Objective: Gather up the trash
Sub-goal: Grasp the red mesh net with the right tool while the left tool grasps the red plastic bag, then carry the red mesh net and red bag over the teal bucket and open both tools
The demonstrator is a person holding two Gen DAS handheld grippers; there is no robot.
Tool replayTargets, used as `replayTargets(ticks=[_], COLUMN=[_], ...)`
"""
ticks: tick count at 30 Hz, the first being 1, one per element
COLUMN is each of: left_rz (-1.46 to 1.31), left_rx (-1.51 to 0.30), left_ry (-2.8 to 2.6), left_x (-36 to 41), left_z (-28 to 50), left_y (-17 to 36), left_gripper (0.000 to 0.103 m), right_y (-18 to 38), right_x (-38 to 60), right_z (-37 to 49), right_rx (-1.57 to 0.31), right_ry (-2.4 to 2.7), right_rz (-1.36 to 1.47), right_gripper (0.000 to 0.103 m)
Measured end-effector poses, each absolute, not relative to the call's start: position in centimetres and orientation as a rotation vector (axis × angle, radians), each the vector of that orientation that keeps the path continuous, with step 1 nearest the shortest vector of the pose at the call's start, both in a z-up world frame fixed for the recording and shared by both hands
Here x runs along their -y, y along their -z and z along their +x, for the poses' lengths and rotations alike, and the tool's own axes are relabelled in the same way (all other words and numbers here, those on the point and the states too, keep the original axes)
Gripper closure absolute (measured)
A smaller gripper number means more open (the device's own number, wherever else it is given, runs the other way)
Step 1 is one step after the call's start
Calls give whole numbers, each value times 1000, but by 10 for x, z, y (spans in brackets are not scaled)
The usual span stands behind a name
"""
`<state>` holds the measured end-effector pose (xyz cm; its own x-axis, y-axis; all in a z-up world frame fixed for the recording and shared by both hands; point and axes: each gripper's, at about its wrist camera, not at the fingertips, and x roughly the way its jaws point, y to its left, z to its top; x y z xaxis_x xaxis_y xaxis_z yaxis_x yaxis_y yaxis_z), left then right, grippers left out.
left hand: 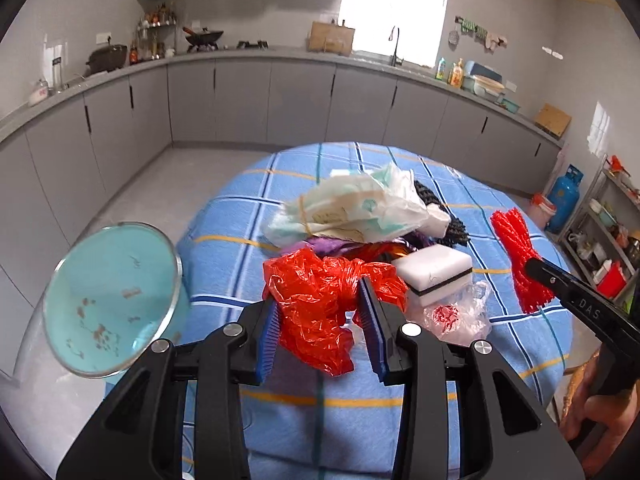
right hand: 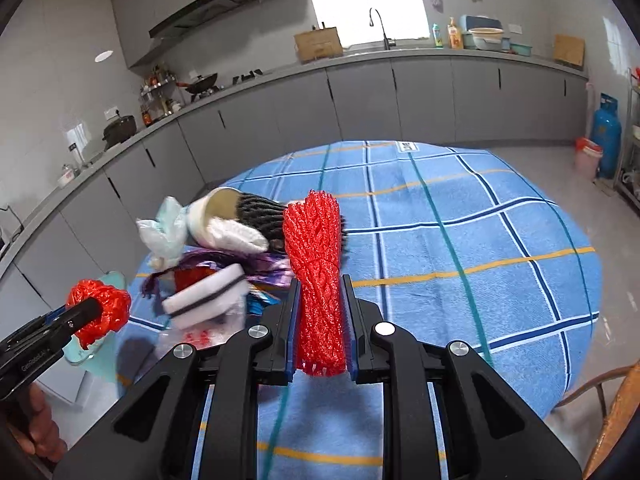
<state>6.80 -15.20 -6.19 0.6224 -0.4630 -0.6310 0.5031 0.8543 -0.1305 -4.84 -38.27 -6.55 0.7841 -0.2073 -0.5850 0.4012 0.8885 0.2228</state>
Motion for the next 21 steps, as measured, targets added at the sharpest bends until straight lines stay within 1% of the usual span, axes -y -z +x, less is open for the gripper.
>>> replayTargets(ticks=[11,21], left_rz=[-13,-64], left_rx=[-635,-595], left_ry=[447,215], left_x=[82,-5], left_z=[69,89], left_y=[35,25], left_gripper=[66,66], right_y=[37,28], right_x=[330,249], right_z=[-36,16], right_rx=[-536,-565], right_ry=[222,20], right_rz=[293,235], right_gripper=[83,83])
